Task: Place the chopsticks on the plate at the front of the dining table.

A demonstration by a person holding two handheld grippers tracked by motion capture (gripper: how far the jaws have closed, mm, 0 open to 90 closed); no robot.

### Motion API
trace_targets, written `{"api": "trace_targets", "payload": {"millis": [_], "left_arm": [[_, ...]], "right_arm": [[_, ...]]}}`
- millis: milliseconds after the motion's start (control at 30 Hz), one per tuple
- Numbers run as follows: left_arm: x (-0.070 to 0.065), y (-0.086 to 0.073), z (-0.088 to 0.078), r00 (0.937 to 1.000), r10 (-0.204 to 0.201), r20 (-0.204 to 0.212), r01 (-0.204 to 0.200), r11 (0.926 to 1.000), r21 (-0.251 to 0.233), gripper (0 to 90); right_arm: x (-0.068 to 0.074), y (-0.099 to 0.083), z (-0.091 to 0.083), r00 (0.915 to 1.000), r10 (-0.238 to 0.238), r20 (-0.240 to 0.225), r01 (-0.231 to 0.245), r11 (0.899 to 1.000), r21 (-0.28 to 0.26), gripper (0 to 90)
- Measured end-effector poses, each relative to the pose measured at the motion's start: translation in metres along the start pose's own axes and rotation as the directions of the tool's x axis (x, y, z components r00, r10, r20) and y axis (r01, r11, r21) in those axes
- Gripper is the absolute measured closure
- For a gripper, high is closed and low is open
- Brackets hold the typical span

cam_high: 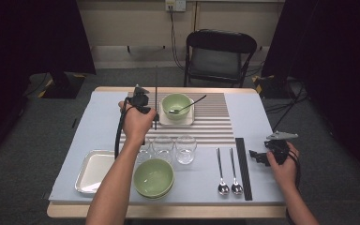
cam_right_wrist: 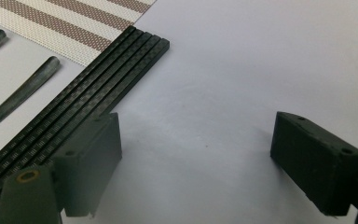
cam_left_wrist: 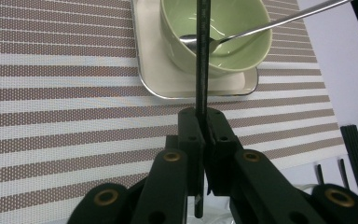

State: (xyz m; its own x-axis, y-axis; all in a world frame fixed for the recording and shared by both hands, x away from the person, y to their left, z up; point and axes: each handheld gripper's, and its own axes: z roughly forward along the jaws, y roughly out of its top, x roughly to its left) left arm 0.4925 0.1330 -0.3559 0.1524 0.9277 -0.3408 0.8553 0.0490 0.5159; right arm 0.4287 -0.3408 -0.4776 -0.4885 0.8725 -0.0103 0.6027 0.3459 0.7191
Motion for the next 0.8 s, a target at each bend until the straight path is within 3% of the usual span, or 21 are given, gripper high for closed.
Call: {"api": "trace_targets", "payload": {"millis": [800], "left_arm": [[0.006, 0.007, 0.016, 0.9993, -0.030, -0.023, 0.030, 0.9996, 0.002, 87.0]], "right_arm": [[0.000, 0.000, 0.000, 1.0000, 0.000, 0.000, 0.000, 1.000, -0.001, 15.2]]}}
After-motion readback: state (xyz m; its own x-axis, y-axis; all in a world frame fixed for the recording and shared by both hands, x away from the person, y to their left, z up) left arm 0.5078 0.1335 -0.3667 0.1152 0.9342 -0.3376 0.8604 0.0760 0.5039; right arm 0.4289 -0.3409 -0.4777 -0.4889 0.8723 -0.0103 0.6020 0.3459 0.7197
